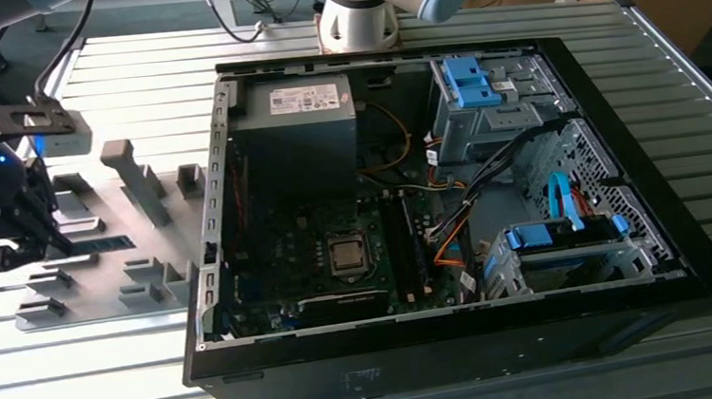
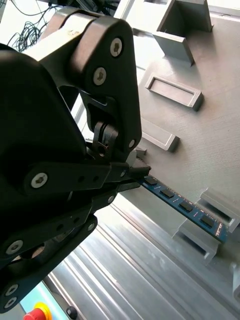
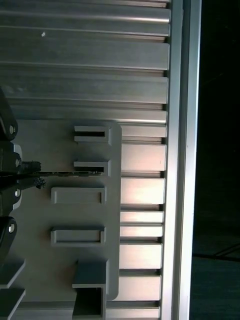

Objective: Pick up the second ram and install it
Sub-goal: 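Pick up the second ram and move it above second insertion slot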

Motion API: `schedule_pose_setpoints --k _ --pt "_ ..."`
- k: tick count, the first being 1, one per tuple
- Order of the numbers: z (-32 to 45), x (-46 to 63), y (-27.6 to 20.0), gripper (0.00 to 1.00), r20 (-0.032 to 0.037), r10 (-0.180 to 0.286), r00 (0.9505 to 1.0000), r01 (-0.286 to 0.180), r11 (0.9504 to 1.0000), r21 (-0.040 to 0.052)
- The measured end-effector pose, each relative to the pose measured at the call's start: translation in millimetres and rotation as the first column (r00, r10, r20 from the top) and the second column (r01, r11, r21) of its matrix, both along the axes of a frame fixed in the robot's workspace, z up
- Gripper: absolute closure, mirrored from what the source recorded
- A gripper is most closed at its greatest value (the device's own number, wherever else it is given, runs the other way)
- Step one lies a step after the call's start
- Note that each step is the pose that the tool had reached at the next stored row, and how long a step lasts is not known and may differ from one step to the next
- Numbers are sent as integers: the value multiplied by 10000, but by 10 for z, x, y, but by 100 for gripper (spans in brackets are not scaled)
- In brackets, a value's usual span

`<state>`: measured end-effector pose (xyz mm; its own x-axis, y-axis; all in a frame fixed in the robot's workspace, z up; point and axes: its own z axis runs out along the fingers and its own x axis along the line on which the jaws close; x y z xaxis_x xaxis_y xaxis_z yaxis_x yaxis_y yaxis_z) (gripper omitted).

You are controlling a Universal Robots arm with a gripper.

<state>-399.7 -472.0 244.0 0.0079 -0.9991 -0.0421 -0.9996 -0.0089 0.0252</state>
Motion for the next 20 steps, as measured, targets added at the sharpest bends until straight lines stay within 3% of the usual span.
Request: schedule_pose_setpoints --k 20 --pt "103 0 0 86 0 0 10000 0 10000 0"
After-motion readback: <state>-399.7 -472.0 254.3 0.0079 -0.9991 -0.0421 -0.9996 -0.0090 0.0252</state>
